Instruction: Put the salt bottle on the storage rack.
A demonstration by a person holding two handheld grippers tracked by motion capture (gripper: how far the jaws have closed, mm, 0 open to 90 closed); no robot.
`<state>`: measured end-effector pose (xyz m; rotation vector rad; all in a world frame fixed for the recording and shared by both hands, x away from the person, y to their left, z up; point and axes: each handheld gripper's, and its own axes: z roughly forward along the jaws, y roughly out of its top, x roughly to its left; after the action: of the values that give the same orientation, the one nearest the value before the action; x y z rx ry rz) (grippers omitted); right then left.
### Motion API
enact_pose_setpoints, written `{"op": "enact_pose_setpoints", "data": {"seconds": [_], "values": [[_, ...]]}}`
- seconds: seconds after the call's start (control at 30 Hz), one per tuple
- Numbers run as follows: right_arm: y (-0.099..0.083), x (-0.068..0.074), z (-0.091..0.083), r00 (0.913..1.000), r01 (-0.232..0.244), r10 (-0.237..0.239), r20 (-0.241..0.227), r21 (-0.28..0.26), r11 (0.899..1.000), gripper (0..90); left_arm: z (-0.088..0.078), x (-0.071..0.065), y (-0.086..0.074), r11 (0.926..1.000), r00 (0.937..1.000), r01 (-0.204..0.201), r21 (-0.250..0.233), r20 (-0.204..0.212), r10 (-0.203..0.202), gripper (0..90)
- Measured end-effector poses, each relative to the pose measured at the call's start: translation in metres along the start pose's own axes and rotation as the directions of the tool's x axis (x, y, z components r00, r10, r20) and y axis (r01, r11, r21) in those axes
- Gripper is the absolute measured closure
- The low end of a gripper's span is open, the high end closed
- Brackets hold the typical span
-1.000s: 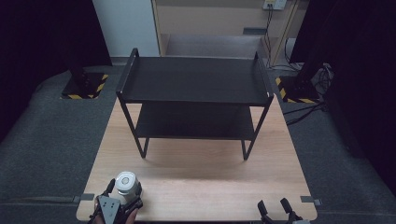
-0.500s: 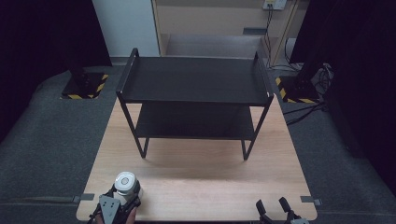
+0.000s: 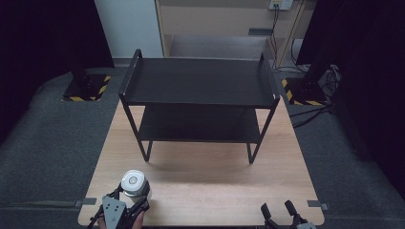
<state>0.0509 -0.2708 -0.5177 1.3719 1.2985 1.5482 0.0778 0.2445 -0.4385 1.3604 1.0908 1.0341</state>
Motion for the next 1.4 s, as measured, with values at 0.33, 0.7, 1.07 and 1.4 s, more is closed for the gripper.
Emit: {"op": "enact_pose_setpoints", "data": {"seconds": [0.33, 0.7, 1.07, 1.4], "values": [[0.001, 0.000, -0.001, 1.0000, -0.002, 0.002, 0.001, -0.009, 1.000, 7.5, 0.018, -0.016, 0.050, 0.9999, 0.9996, 0.008, -0.012, 0.026, -0.008, 30.1], [0.005, -0.004, -0.001, 0.9999, -0.013, 0.013, 0.000, -0.025, 1.000, 7.5, 0.057, -0.028, 0.092, 0.9997, 0.9992, -0.024, -0.008, 0.033, 0.024, 30.1], [0.008, -0.008, 0.001, 0.9998, -0.018, 0.018, 0.005, -0.031, 0.999, 7.5, 0.097, -0.036, 0.107, 0.9995, 0.9990, -0.032, 0.001, 0.031, 0.032, 30.1], [0.010, -0.012, 0.004, 0.9996, -0.021, 0.021, 0.016, -0.038, 0.999, 7.6, 0.126, -0.035, 0.114, 0.9997, 0.9999, -0.012, 0.019, 0.002, 0.012, 30.1]]}}
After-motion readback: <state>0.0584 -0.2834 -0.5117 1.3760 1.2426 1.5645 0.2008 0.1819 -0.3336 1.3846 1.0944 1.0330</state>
